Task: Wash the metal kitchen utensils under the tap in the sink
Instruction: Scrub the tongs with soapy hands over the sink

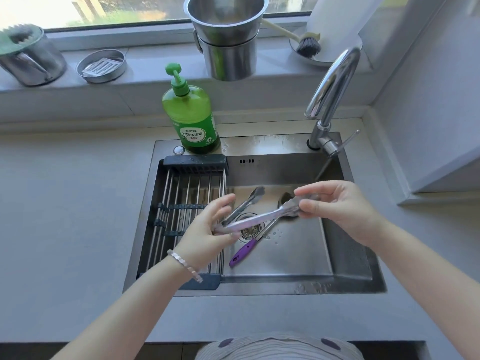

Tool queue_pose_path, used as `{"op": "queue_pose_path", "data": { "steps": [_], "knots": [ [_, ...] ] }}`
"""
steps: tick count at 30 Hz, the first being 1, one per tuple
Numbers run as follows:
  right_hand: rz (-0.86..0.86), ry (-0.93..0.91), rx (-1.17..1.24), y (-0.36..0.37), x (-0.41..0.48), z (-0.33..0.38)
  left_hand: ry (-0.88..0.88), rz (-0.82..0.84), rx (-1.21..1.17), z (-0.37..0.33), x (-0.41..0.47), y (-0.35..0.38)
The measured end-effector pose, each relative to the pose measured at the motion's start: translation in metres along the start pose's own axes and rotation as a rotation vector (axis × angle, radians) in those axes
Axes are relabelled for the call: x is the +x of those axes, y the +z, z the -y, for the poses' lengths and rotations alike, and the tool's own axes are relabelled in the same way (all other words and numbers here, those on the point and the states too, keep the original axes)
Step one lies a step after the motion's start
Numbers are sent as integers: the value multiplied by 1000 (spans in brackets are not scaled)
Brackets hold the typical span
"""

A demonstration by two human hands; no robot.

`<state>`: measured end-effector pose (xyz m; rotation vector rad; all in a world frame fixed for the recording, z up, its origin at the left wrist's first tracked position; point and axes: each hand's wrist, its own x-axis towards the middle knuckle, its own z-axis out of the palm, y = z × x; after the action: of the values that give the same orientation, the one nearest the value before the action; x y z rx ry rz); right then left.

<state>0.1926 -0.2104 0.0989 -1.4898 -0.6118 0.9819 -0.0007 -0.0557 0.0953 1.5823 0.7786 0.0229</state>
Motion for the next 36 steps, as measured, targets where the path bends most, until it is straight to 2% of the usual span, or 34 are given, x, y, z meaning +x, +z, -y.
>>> {"op": "queue_pose_path", "data": {
  "steps": [2,3,5,7,9,11,13,15,17,18,20,22,24,26,30,34,36],
  "knots": [
    [87,-104,-152,-4,-5,9,-225,220,-386,-1,-1,-7],
    [142,-152,-206,-5,-8,13,-275,288,-462,-1,-1,-10],
    [235,-259,-432,-5,-15,20,-297,323,-355,-3,-2,-13],
    [284,-478,-810,1,-20,21,-223,276,-204,-3,0,-11],
    [321,-693,-1080,6,-23,16,-132,220,-154,-3,0,-8],
    [302,-815,-1154,4,-24,13,-78,178,-122,-4,-1,-4],
    [172,-915,-1151,-4,-23,9,-69,162,-51,-1,-3,-2],
    [-81,-811,-997,-10,-24,5,-61,175,21,4,-5,2],
    [-352,-476,-617,-4,-27,4,-90,181,14,8,-6,8],
    [-402,-244,-391,4,-29,3,-132,187,-42,9,-6,12],
    [-285,183,-121,22,-26,-2,-219,199,-134,10,-5,21],
    [-72,383,-23,44,-23,-10,-253,222,-108,12,-2,32],
    [-23,436,27,69,-21,-15,-239,254,-52,13,1,43],
    [-105,434,0,86,-17,-19,-217,252,-29,13,4,53],
    [-211,335,-121,93,-9,-24,-237,236,41,13,6,66],
    [-158,266,-212,79,-5,-30,-245,300,192,15,4,60],
    [-124,286,-260,63,-3,-31,-174,138,377,22,5,48]
  ]
}}
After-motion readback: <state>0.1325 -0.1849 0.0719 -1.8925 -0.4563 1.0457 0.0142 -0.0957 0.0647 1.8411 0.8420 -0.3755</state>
